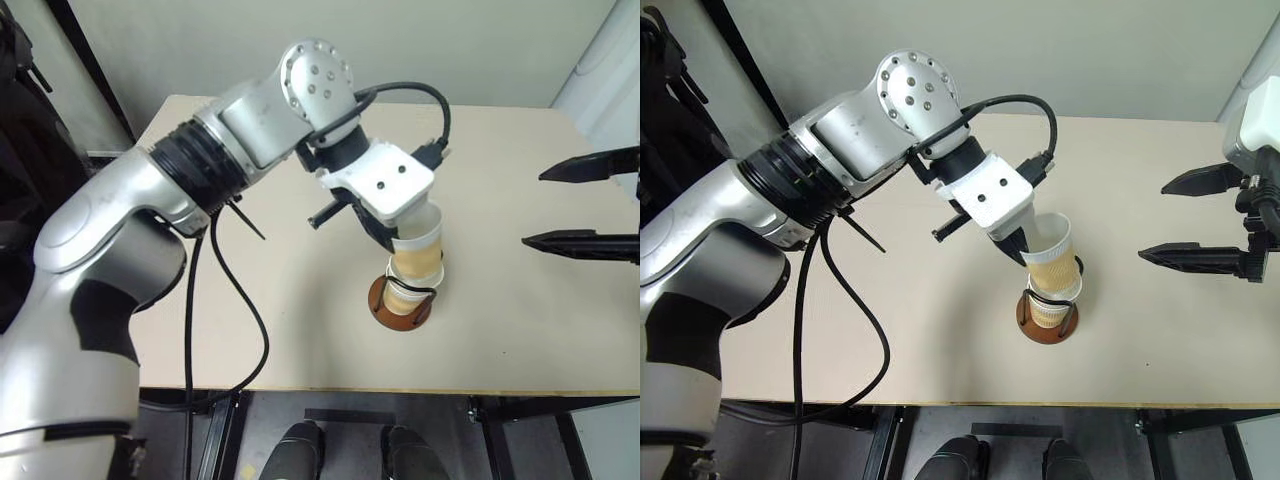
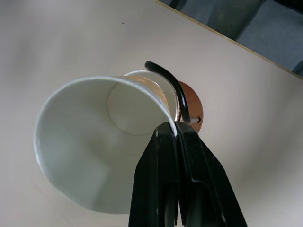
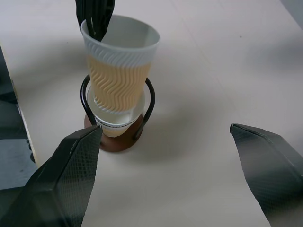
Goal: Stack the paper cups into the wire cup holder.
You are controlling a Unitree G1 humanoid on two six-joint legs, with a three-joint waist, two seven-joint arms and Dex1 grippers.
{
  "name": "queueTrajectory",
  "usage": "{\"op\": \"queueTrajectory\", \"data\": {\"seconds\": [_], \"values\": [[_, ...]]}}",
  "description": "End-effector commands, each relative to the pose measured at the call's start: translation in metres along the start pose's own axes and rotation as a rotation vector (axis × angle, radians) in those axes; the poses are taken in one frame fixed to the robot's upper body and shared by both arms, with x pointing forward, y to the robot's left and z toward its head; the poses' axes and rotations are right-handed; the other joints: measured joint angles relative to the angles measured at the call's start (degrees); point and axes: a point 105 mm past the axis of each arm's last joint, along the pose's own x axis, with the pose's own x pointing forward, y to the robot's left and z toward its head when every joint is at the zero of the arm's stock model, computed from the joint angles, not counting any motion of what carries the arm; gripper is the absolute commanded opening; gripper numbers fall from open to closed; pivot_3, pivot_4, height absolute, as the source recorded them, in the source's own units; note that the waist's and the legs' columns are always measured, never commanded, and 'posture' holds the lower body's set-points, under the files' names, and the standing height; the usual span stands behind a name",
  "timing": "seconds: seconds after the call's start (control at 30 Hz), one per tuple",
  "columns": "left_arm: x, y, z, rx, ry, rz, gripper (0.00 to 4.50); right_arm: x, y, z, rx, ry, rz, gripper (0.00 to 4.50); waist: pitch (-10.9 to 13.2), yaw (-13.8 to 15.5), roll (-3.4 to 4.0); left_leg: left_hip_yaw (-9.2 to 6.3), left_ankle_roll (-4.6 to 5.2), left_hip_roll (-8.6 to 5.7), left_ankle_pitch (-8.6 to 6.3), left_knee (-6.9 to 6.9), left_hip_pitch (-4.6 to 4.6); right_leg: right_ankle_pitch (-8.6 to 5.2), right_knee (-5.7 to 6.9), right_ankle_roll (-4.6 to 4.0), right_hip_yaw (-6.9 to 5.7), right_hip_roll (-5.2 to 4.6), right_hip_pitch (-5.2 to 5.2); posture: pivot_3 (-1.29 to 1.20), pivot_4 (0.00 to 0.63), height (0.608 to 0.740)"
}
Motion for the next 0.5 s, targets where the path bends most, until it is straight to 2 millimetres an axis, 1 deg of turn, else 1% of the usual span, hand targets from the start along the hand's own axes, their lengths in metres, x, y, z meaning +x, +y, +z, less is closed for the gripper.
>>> {"op": "queueTrajectory", "data": {"seconds": [0.03,0.3,0.37,0.47,0.5], "values": [[0.0,-0.001,0.002,0.038,0.008,-0.029,0.02,-0.013,-0.001,0.012,-0.048,-0.023,-0.057,4.5,0.0,-0.01,0.0,0.0,0.01,0.01,-0.01,0.03,-0.01,0.01,0.0,0.02,0.02,-0.03,0.0,0.0,0.15,0.74],[0.006,0.0,-0.01,0.093,0.07,-0.044,0.02,-0.016,0.001,0.012,-0.042,-0.015,-0.066,4.5,0.0,0.03,0.01,0.01,0.06,0.0,-0.04,0.15,-0.01,0.03,0.02,0.06,0.01,-0.01,0.05,0.0,0.15,0.74],[0.008,0.004,-0.01,0.102,0.07,-0.036,0.02,-0.016,0.002,0.012,-0.04,-0.013,-0.067,4.5,0.0,0.1,0.0,0.03,0.06,-0.02,-0.04,0.17,-0.01,0.04,0.02,0.07,-0.01,0.02,0.06,0.0,0.15,0.74],[0.012,0.012,-0.007,0.127,0.064,-0.022,0.61,-0.017,0.003,0.011,-0.037,-0.011,-0.069,4.5,0.0,0.25,0.0,0.03,0.09,-0.04,-0.06,0.22,0.0,0.05,0.01,0.09,-0.02,-0.01,0.12,0.0,0.15,0.74],[0.013,0.014,-0.006,0.126,0.054,-0.018,0.96,-0.017,0.003,0.011,-0.036,-0.011,-0.069,4.5,0.0,0.25,0.0,0.03,0.14,-0.03,-0.09,0.27,-0.02,0.06,0.0,0.12,0.01,-0.03,0.13,0.0,0.15,0.74]]}}
